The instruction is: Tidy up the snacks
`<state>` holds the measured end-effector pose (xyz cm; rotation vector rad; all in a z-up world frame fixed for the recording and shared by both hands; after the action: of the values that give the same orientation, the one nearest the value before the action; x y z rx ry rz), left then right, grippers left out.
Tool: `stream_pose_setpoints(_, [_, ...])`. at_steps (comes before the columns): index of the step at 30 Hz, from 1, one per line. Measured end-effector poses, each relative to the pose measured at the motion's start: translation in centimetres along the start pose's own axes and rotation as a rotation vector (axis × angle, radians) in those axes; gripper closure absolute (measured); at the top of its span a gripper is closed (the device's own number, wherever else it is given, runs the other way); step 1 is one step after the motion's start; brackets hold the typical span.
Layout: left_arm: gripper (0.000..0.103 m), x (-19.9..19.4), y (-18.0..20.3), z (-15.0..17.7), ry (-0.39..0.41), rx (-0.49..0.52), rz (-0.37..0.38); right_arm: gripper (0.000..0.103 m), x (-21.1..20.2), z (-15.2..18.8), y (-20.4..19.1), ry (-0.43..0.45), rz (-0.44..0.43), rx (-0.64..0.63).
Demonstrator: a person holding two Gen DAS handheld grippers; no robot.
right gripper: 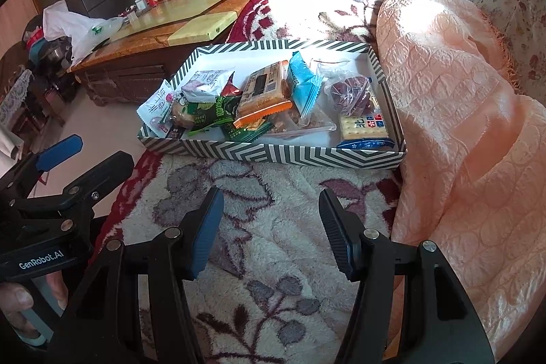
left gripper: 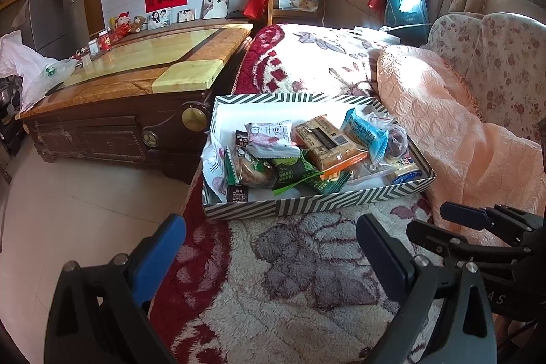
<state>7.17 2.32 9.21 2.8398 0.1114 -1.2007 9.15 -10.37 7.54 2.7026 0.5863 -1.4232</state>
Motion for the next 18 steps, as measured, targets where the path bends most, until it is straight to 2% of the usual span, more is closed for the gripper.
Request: stream_pose_setpoints(18, [0.002,0.9,-0.2,-0.3,-0.007,0.000,0.010,0.045,1.1,-0.4,-0.4,-0.026,-0.006,-0.011])
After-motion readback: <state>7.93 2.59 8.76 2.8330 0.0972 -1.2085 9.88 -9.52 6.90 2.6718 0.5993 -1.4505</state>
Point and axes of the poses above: each gripper's, at about its wrist camera, not at the fingertips, and x roughly the way its jaws point, y to its right, z to its underside, the point moved 3 cm from there along x, roughly the way its jaws point
